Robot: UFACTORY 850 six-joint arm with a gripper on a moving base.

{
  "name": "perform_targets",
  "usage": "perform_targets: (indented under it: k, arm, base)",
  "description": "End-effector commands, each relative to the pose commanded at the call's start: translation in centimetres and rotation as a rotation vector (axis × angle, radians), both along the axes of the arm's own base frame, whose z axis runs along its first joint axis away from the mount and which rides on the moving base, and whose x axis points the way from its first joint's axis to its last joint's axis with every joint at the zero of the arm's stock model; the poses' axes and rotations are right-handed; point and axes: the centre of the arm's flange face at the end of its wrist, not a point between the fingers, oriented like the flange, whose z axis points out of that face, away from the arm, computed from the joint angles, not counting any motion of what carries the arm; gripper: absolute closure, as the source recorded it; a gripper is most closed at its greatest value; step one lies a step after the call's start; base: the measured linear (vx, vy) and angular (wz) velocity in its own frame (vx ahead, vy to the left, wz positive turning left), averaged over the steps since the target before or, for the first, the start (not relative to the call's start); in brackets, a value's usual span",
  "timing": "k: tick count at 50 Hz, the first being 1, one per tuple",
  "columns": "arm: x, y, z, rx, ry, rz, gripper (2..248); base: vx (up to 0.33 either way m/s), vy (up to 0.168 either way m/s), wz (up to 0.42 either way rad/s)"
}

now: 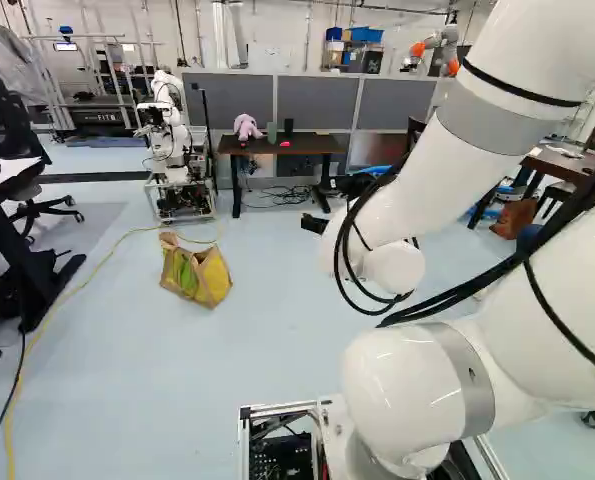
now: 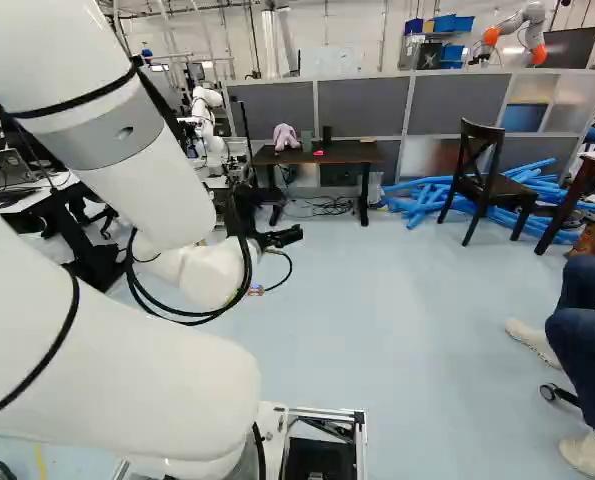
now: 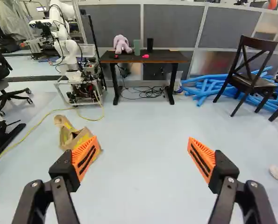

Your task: Pick up the bag on the ground and place it on the table

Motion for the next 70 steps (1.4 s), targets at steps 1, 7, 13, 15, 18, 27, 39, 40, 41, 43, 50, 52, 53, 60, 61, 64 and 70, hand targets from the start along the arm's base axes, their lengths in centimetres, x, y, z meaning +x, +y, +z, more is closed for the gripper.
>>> perform_targets:
  k: [1, 7, 13, 15, 18, 27, 39, 40, 41, 43, 50, 52, 53, 60, 61, 64, 70]
  arm:
    - [0.0, 0.0, 0.0, 0.0, 0.0, 0.0, 3]
    - [0.0, 0.0, 0.0, 0.0, 0.0, 0.0, 3]
    - [0.0, 0.0, 0.0, 0.0, 0.0, 0.0, 3]
    - [0.0, 0.0, 0.0, 0.0, 0.0, 0.0, 3]
    - [0.0, 0.0, 0.0, 0.0, 0.0, 0.0, 3]
    - [0.0, 0.0, 0.0, 0.0, 0.0, 0.0, 3]
    - [0.0, 0.0, 0.0, 0.0, 0.0, 0.0, 3]
    - [0.0, 0.0, 0.0, 0.0, 0.0, 0.0, 3]
    - [0.0, 0.0, 0.0, 0.0, 0.0, 0.0, 3]
    - [0.0, 0.0, 0.0, 0.0, 0.0, 0.0, 3]
    - [0.0, 0.0, 0.0, 0.0, 0.0, 0.0, 3]
    - [0.0, 0.0, 0.0, 0.0, 0.0, 0.0, 3]
    - [0.0, 0.0, 0.0, 0.0, 0.0, 0.0, 3]
    - [0.0, 0.0, 0.0, 0.0, 0.0, 0.0, 3]
    - [0.0, 0.0, 0.0, 0.0, 0.0, 0.0, 3]
    - [0.0, 0.0, 0.0, 0.0, 0.0, 0.0, 3]
    - [0.0, 0.0, 0.0, 0.0, 0.0, 0.0, 3]
  base:
    - [0.107, 0.004, -0.003]
    - [0.128, 0.003, -0.01]
    - [0.145, 0.006, -0.007]
    - [0.136, 0.003, -0.011]
    - [0.149, 0.007, -0.01]
    - [0.151, 0.011, 0.034]
    - [0.149, 0.034, 0.16]
    - [0.139, 0.036, 0.158]
    - [0.16, 0.04, 0.195]
    - [0.162, 0.037, 0.177]
    - [0.155, 0.037, 0.174]
    - [0.165, 0.037, 0.177]
    - [0.186, 0.044, 0.194]
    - [0.191, 0.041, 0.192]
    - [0.191, 0.038, 0.184]
    - [0.188, 0.042, 0.186]
    - [0.196, 0.041, 0.199]
